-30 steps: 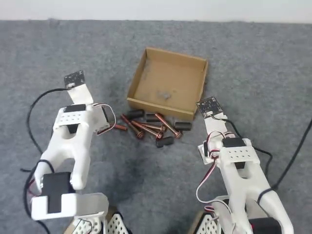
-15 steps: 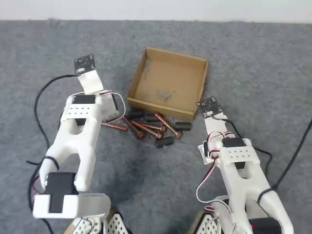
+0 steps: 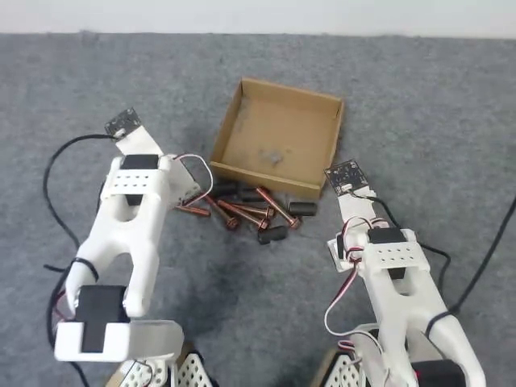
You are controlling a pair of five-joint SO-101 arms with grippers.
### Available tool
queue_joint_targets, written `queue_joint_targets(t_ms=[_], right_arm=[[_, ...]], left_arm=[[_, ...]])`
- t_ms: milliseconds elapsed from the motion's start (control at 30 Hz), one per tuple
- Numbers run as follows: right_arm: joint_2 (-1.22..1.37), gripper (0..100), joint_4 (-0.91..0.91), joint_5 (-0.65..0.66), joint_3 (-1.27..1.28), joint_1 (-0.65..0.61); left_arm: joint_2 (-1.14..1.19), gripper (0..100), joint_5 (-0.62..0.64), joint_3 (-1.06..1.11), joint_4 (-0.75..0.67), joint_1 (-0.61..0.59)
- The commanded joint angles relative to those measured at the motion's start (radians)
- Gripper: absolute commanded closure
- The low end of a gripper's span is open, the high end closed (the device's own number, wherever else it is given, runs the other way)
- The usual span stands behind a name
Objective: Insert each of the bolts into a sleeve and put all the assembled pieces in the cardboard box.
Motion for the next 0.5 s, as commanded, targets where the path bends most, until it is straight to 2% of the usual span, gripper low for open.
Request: queue_joint_targets(t_ms=[0, 200, 333, 467], right_arm=[[-0.058, 99.3, -0.008, -0.002, -0.005, 0.010], [-0.058, 99.3, -0.007, 0.035, -0.005, 0.008], [-0.058, 99.3, -0.007, 0.035, -0.005, 0.008], [-0.058, 99.3, -0.007, 0.037, -0.005, 0.008]], left_arm=[[-0.028, 99, -0.025, 0.054, -0.098, -0.005], [-0.028, 96, -0.055, 0.064, -0.196, -0.071], [-0.028, 88, -0.049, 0.068, -0.199, -0.087], [-0.015, 88, -0.048, 0.071, -0.201, -0.089]])
